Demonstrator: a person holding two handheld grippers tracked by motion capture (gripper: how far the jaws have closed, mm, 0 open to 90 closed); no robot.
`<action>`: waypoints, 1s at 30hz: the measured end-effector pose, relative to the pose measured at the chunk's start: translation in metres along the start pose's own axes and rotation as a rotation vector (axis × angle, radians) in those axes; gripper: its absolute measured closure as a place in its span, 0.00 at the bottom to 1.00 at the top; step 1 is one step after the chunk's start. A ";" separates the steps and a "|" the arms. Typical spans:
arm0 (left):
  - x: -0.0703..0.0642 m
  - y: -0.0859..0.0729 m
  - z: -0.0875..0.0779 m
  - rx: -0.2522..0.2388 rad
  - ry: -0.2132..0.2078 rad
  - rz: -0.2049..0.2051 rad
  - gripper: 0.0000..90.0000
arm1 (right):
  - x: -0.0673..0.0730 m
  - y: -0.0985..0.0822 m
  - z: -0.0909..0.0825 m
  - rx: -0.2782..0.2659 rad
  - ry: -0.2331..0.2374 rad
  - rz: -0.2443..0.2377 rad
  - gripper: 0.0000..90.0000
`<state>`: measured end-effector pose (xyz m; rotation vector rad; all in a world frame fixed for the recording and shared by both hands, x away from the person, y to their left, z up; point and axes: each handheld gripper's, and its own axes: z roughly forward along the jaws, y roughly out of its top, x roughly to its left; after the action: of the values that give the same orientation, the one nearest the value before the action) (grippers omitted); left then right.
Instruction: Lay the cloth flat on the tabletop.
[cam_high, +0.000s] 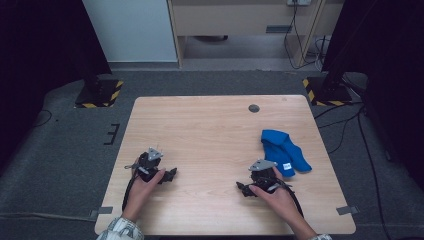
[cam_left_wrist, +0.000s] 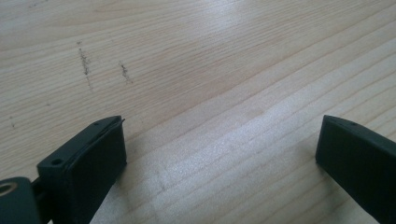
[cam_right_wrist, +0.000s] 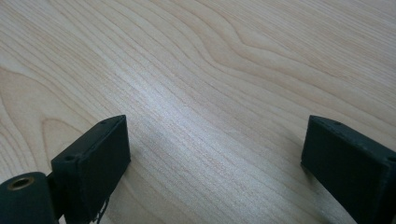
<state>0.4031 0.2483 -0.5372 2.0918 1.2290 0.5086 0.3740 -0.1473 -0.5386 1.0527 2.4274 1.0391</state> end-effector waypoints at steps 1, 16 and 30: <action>0.000 0.000 0.000 0.000 0.000 0.000 0.01 | 0.000 0.000 0.000 0.000 0.000 -0.001 0.09; -0.001 -0.001 -0.001 0.001 -0.003 0.003 0.01 | -0.002 0.003 -0.005 -0.001 -0.008 0.007 0.11; -0.001 -0.001 -0.001 0.000 -0.008 0.007 0.01 | -0.047 0.029 -0.066 -0.206 -0.143 0.082 0.21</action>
<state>0.4016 0.2478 -0.5372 2.0975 1.2176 0.5034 0.3875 -0.2009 -0.4725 1.1228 2.1292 1.1688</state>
